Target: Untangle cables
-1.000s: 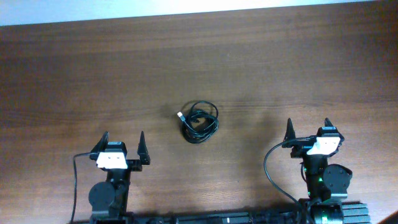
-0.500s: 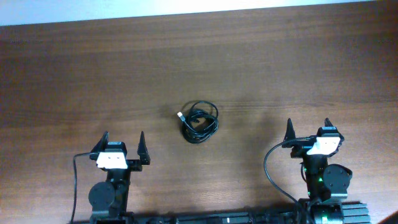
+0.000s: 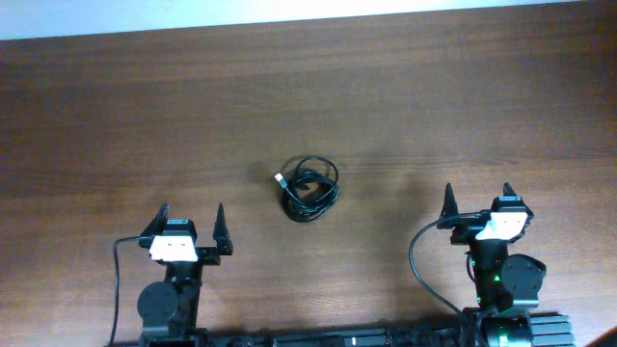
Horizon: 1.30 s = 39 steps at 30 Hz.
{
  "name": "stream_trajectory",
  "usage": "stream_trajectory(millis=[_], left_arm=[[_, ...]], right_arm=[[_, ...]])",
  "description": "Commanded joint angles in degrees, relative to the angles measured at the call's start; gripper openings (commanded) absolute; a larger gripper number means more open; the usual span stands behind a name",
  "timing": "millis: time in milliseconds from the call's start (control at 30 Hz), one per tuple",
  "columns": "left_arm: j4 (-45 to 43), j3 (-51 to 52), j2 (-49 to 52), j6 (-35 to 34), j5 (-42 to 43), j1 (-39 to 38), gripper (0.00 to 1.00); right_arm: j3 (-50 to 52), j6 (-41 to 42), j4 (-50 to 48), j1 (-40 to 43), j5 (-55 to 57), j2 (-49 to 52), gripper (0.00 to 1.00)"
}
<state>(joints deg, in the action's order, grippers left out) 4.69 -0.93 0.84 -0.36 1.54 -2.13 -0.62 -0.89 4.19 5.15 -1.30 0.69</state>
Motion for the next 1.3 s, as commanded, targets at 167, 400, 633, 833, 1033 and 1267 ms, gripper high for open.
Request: stream_trajectory(millis=[167,400,633,833,1033,1267], left_arm=[[-0.1,0.4,-0.5,0.9,0.6,-0.2,0.99],[-0.1,0.4,-0.5,0.9,0.6,-0.2,0.99],[-0.1,0.4,-0.5,0.9,0.6,-0.2,0.98],[-0.1,0.4,-0.5,0.9,0.6,-0.2,0.99],[0.1,0.4,-0.5,2.8,-1.9,-0.2,0.98],[0.1,0.4,-0.1,2.8,-1.9,-0.2,0.98]], right_arm=[[0.3,0.0,0.3,-0.3,0.5,-0.4,0.98],[0.3,0.0,0.3,-0.3,0.5,-0.4,0.99],[0.3,0.0,0.3,-0.3,0.5,-0.4,0.99],[0.3,0.0,0.3,-0.3,0.5,-0.4,0.99],[0.3,0.0,0.3,-0.3,0.5,-0.4,0.99],[0.3,0.0,0.3,-0.3,0.5,-0.4,0.98]])
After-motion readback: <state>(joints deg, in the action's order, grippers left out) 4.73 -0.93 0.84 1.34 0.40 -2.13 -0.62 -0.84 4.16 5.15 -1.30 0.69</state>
